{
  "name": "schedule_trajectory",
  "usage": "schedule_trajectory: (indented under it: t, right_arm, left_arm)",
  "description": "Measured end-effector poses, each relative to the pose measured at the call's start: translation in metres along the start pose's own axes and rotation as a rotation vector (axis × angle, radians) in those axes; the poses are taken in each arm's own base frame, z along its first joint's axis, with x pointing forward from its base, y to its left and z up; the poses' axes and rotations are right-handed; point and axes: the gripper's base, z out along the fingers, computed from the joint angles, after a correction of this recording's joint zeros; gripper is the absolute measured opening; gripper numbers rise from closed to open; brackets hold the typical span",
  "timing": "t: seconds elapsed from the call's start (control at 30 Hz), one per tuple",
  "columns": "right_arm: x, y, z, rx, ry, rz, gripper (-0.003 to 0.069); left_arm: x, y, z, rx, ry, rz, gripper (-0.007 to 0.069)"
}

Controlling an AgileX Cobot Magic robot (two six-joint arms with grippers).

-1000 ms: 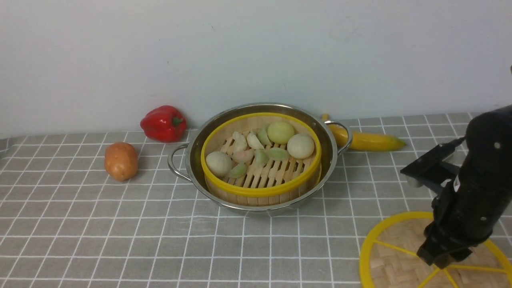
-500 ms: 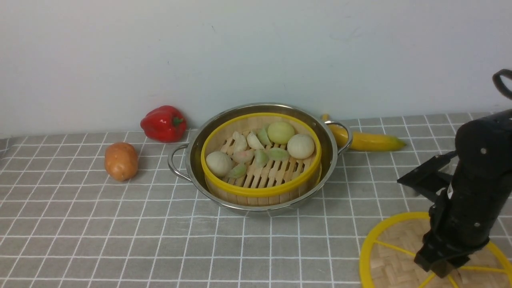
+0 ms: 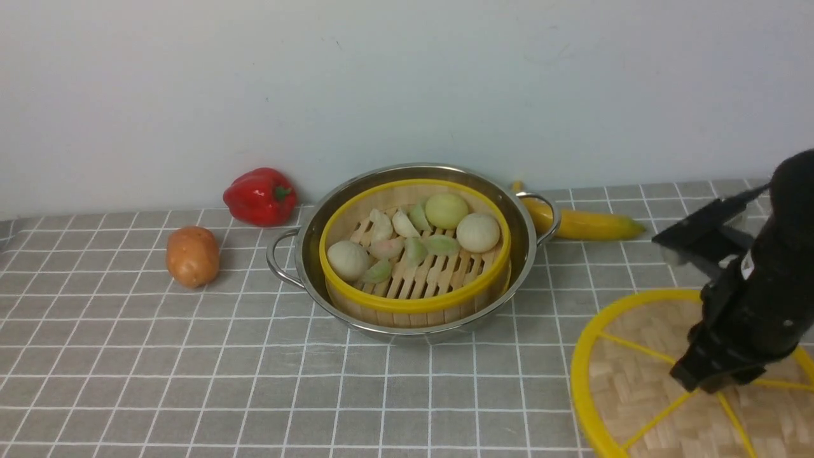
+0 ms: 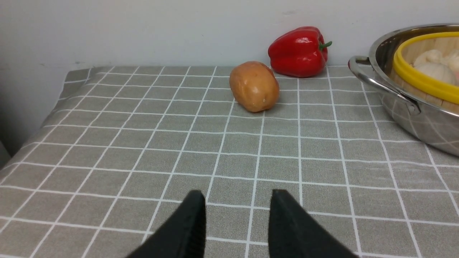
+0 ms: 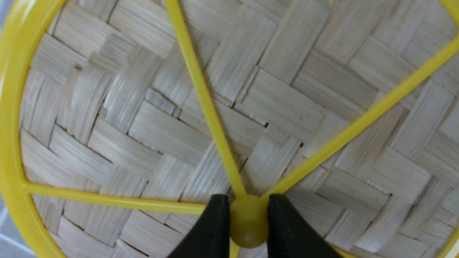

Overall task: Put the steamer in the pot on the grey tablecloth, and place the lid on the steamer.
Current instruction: 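Place the bamboo steamer lid onto the steamer basket in the pot with the right gripper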

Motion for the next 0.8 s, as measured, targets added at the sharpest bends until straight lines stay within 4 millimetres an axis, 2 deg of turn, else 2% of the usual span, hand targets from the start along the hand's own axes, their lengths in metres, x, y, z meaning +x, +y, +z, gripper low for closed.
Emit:
schedule_trajectory:
  t: [0.03,0.07,0.1,0.23,0.27,0.3,0.4,0.47,0.63,0.67,0.73,0.77,0.8]
  right_arm:
    - [-0.004,0.0,-0.013,0.001,-0.046,-0.002,0.0148]
    - [-0.005,0.0,-0.015,0.001,-0.05,-0.004,0.0148]
    - [-0.015,0.001,-0.033,0.0,-0.11,-0.03,0.0148]
    - [-0.04,0.014,-0.069,-0.025,-0.242,-0.138,0.0148]
    - [-0.041,0.015,-0.07,-0.026,-0.248,-0.143,0.0148]
    - [-0.052,0.021,-0.083,-0.03,-0.301,-0.188,0.0148]
    - [-0.07,0.032,-0.1,-0.03,-0.372,-0.251,0.0148]
    - [-0.09,0.044,-0.113,-0.033,-0.436,-0.323,0.0148]
    - [-0.125,0.068,-0.116,-0.079,-0.495,-0.434,0.0148]
    - [-0.126,0.07,-0.115,-0.085,-0.498,-0.443,0.0148]
    - [-0.145,0.082,-0.105,-0.103,-0.504,-0.502,0.0148]
    - [-0.145,0.083,-0.105,-0.103,-0.504,-0.507,0.0148]
    - [-0.154,0.089,-0.097,-0.108,-0.503,-0.535,0.0148]
  left_arm:
    - [0.0,0.0,0.0,0.0,0.0,0.0,0.0243]
    - [0.0,0.0,0.0,0.0,0.0,0.0,0.0243]
    - [0.0,0.0,0.0,0.0,0.0,0.0,0.0243]
    - [0.0,0.0,0.0,0.0,0.0,0.0,0.0243]
    - [0.0,0.0,0.0,0.0,0.0,0.0,0.0243]
    - [0.0,0.0,0.0,0.0,0.0,0.0,0.0243]
    - [0.0,0.0,0.0,0.0,0.0,0.0,0.0243]
    - [0.0,0.0,0.0,0.0,0.0,0.0,0.0243]
    - [0.0,0.0,0.0,0.0,0.0,0.0,0.0243]
    - [0.0,0.0,0.0,0.0,0.0,0.0,0.0243]
    - [0.0,0.0,0.0,0.0,0.0,0.0,0.0243]
    - [0.0,0.0,0.0,0.0,0.0,0.0,0.0243]
    - [0.0,0.0,0.0,0.0,0.0,0.0,0.0243]
